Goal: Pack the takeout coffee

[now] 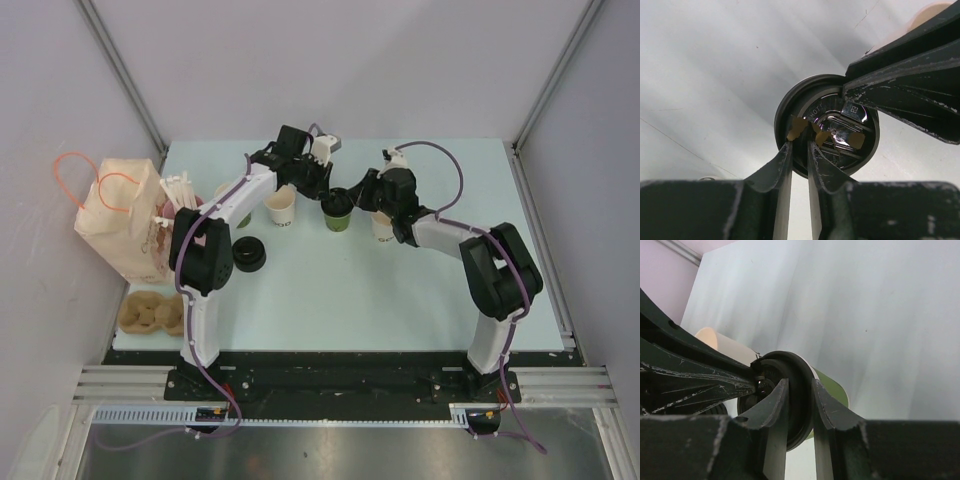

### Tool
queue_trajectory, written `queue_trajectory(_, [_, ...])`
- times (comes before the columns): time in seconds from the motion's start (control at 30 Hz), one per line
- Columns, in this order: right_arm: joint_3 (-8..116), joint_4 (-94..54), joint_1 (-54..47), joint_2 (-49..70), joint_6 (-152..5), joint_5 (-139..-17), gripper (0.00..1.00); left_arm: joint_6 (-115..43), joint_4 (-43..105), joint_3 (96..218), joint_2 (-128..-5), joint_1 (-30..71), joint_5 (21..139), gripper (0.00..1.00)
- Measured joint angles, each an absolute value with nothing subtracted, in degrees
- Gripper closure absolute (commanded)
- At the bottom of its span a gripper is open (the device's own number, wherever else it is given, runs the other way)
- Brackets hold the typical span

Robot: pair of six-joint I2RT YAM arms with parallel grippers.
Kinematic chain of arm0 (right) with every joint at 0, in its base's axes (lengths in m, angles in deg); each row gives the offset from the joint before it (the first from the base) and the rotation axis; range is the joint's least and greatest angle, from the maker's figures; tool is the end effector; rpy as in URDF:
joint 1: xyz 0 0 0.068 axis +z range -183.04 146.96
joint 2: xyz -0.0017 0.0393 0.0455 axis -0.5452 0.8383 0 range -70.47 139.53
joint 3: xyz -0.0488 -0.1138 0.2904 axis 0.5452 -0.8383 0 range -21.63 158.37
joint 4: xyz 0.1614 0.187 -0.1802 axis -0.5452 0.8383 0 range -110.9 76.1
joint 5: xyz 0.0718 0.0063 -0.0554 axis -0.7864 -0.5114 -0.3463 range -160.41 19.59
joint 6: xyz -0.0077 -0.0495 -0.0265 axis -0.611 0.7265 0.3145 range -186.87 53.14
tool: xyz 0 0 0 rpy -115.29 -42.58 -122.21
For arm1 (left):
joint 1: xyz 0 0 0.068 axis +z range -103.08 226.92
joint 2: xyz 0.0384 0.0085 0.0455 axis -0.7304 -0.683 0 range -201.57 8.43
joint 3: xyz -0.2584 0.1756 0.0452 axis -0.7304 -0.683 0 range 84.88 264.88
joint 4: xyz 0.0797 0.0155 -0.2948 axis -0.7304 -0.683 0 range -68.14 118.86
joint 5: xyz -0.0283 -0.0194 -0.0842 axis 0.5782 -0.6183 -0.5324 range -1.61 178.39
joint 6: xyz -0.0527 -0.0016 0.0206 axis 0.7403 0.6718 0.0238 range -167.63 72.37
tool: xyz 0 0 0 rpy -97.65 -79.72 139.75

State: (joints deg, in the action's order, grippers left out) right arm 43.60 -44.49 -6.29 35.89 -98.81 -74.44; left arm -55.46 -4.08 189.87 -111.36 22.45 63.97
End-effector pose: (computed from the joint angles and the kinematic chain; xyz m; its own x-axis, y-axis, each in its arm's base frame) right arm 0.4223 0.2160 0.2281 -0.4975 0.3404 -0.7979 -0.2894 0.8020 0.5226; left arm 0.4889 -0.2406 0.2829 -0.5815 0.4009 -0.7079 0.7161 0.6652 -0.2115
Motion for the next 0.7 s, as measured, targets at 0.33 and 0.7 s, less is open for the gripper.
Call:
queue_trajectory(0.33, [43.3, -39.0, -5.7, 33.0, -97.8, -75.1, 0.69, -54.9, -6.2, 189.9, -111.1, 22.2, 62.6, 0.67])
queue_trajectory(0.7, [46.0, -30.3, -6.0, 31.3, -94.1, -74.7, 0.52, -55.0, -7.3, 189.9, -110.5, 21.9, 62.4, 0.62])
